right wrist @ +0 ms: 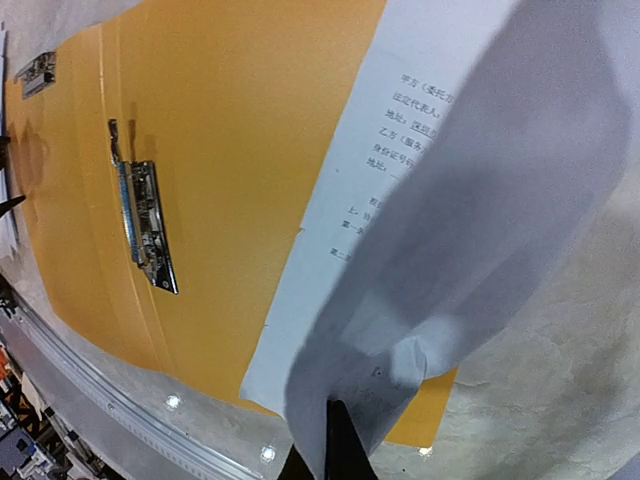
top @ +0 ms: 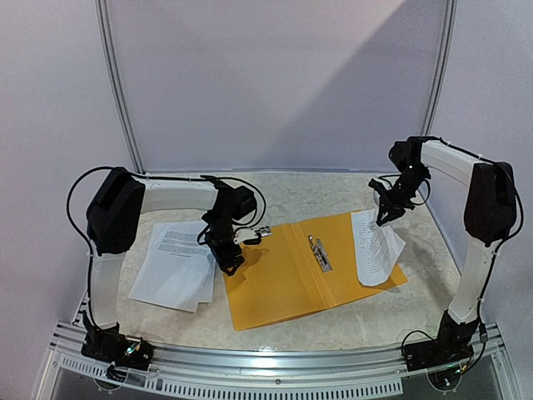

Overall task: Put the files into the folder
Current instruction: Place the file in the spring clip on the folder.

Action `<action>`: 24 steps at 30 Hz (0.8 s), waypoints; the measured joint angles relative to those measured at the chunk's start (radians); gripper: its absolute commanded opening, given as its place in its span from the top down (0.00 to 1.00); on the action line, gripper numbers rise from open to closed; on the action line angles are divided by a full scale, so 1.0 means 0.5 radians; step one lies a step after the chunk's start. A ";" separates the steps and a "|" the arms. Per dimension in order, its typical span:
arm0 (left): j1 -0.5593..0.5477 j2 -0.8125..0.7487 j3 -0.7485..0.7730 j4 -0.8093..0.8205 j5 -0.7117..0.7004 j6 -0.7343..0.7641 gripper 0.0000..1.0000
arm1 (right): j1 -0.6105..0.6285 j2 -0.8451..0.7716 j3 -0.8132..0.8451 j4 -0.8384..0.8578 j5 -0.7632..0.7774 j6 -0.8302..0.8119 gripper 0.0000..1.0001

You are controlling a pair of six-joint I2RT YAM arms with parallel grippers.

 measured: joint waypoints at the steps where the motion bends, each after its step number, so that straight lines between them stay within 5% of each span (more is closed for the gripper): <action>1: -0.002 0.002 0.002 -0.001 -0.008 -0.002 0.20 | 0.001 0.006 0.000 0.000 0.031 0.005 1.00; 9: -0.012 0.024 0.031 -0.023 -0.032 -0.005 0.20 | 0.108 -0.080 0.001 0.010 0.114 -0.006 1.00; 24: -0.017 0.056 0.073 -0.065 -0.038 -0.005 0.20 | 0.272 -0.310 0.042 -0.018 -0.239 -0.034 1.00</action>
